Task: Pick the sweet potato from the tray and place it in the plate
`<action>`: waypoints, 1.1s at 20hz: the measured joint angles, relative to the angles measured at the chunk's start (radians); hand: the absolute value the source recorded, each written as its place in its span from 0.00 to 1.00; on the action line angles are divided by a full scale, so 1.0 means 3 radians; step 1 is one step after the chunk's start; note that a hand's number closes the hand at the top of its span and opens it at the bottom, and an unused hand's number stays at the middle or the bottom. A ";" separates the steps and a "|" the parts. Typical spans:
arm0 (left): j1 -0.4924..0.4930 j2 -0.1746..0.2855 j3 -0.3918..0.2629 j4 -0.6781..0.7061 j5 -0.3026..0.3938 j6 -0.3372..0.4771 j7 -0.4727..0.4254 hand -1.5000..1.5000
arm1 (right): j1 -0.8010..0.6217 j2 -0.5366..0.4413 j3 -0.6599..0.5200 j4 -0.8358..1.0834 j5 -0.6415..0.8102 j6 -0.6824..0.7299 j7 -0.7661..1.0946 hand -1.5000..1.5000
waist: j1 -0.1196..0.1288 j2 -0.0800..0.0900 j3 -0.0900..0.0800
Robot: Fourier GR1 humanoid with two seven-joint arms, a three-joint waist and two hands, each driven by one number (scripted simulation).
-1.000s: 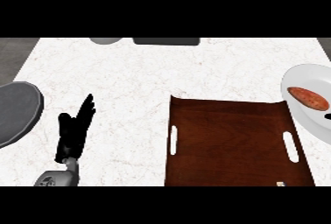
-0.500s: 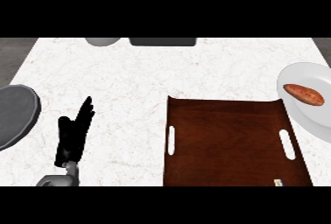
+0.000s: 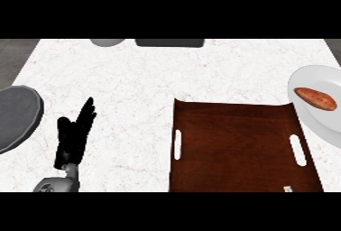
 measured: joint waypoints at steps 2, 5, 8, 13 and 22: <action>0.0030 0.0006 -0.0011 -0.0044 -0.0002 -0.0016 0.0022 0.50 | 0.0064 0.0003 -0.0001 0.0000 -0.0021 0.0044 -0.0100 0.00 | 0.0007 0.0001 0.0001; 0.0006 -0.0028 -0.0017 0.0034 -0.0031 0.0011 -0.0040 0.50 | 0.0095 0.0034 0.0018 -0.0012 -0.0036 0.0027 -0.0161 0.00 | 0.0008 0.0003 0.0001; 0.0018 -0.0050 -0.0006 0.0092 -0.0038 0.0024 -0.0117 0.50 | 0.0085 0.0073 0.0056 -0.0030 -0.0035 -0.0039 -0.0173 0.00 | 0.0008 0.0001 0.0000; 0.0013 -0.0033 -0.0013 0.0022 -0.0034 -0.0008 -0.0035 0.50 | 0.0142 0.0092 0.0086 0.0014 -0.0019 -0.0186 -0.0217 0.00 | 0.0025 0.0007 0.0001; 0.0027 -0.0067 -0.0037 -0.0005 -0.0067 0.0007 -0.0017 0.50 | 0.0239 0.0163 0.0150 0.0046 0.0005 -0.0491 -0.0251 0.00 | 0.0021 0.0004 0.0001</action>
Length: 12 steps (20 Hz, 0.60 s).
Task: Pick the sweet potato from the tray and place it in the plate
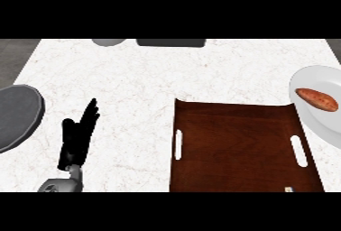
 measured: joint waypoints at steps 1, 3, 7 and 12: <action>0.0005 -0.0009 -0.0008 -0.0019 -0.0008 0.0011 0.0013 0.50 | 0.0014 -0.0020 -0.0001 0.0008 -0.0004 -0.0011 0.0007 0.00 | 0.0000 0.0000 0.0001; 0.0033 0.0010 0.0000 -0.0102 0.0017 -0.0017 0.0076 0.50 | 0.0029 -0.0027 0.0009 0.0018 0.0000 -0.0070 0.0025 0.00 | 0.0006 0.0000 0.0001; 0.0017 -0.0003 -0.0015 -0.0134 0.0004 -0.0008 0.0119 0.50 | 0.0074 -0.0121 -0.0008 0.0052 -0.0020 -0.0054 0.0040 0.00 | 0.0010 0.0005 0.0004; 0.0049 0.0011 0.0014 -0.0136 0.0021 -0.0025 0.0083 0.50 | 0.0172 -0.0184 -0.0018 0.0072 -0.0032 -0.0088 -0.0004 0.00 | 0.0013 0.0009 0.0006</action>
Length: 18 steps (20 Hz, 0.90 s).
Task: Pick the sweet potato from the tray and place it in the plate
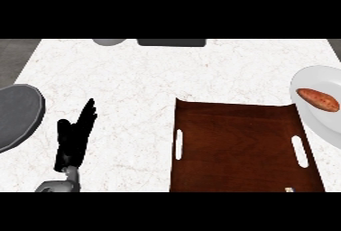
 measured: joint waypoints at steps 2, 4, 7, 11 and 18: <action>0.0021 0.0029 0.0021 -0.0001 0.0018 -0.0031 -0.0020 0.50 | 0.0043 -0.0030 -0.0016 0.0015 -0.0014 -0.0005 -0.0017 0.00 | 0.0004 0.0002 0.0002; 0.0027 0.0040 0.0029 0.0004 0.0024 -0.0047 -0.0029 0.50 | 0.0073 -0.0072 -0.0036 0.0026 -0.0032 -0.0002 -0.0016 0.00 | 0.0003 0.0003 0.0003; -0.0051 0.0031 0.0046 0.0035 0.0026 -0.0031 0.0004 0.50 | 0.0150 -0.0114 -0.0088 0.0040 -0.0080 0.0010 -0.0079 0.00 | -0.0007 0.0007 0.0006; -0.0043 0.0022 0.0040 0.0038 0.0015 -0.0027 -0.0015 0.50 | 0.0185 -0.0163 -0.0149 0.0051 -0.0139 0.0007 -0.0091 0.00 | 0.0001 0.0008 0.0008; -0.0076 0.0010 0.0040 0.0079 0.0007 -0.0024 -0.0022 0.50 | 0.0264 -0.0198 -0.0245 0.0076 -0.0218 -0.0191 -0.0039 0.00 | 0.0013 0.0014 0.0012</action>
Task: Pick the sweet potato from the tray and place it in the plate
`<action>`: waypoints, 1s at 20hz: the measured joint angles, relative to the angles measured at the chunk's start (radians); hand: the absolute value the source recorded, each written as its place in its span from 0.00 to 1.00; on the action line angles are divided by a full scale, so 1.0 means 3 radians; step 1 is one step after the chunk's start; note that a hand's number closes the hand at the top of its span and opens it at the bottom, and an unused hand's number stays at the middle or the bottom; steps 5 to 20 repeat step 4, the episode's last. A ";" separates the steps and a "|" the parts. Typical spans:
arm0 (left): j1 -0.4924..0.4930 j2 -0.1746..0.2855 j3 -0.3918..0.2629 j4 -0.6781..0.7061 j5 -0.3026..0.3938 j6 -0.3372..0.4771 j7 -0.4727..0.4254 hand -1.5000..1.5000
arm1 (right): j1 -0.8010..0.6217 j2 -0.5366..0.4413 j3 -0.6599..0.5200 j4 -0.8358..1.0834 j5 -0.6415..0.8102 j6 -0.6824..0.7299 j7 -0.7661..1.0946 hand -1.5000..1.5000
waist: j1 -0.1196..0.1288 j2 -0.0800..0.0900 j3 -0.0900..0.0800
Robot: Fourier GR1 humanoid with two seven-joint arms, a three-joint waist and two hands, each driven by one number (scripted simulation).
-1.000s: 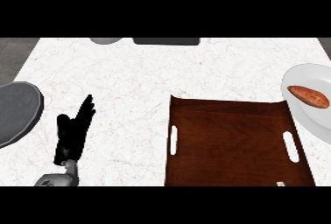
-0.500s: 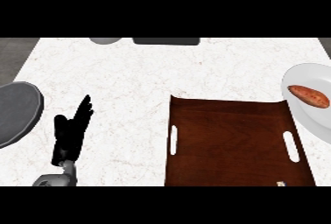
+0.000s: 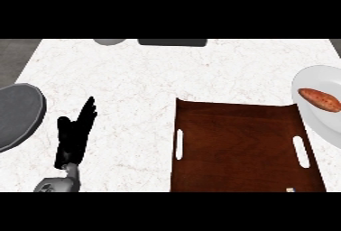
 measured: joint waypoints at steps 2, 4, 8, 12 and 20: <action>0.0013 0.0004 0.0005 0.0018 0.0009 -0.0015 -0.0017 0.50 | 0.0037 -0.0040 -0.0005 0.0001 -0.0002 0.0016 0.0001 0.00 | 0.0002 0.0002 0.0002; -0.0018 -0.0017 -0.0017 0.0007 -0.0013 0.0007 0.0024 0.50 | 0.0056 -0.0053 -0.0006 -0.0002 -0.0002 -0.0001 0.0014 0.00 | -0.0002 0.0000 0.0002; -0.0018 -0.0017 -0.0017 0.0007 -0.0013 0.0007 0.0024 0.50 | 0.0056 -0.0053 -0.0006 -0.0002 -0.0002 -0.0001 0.0014 0.00 | -0.0002 0.0000 0.0002; -0.0018 -0.0017 -0.0017 0.0007 -0.0013 0.0007 0.0024 0.50 | 0.0056 -0.0053 -0.0006 -0.0002 -0.0002 -0.0001 0.0014 0.00 | -0.0002 0.0000 0.0002; -0.0018 -0.0017 -0.0017 0.0007 -0.0013 0.0007 0.0024 0.50 | 0.0056 -0.0053 -0.0006 -0.0002 -0.0002 -0.0001 0.0014 0.00 | -0.0002 0.0000 0.0002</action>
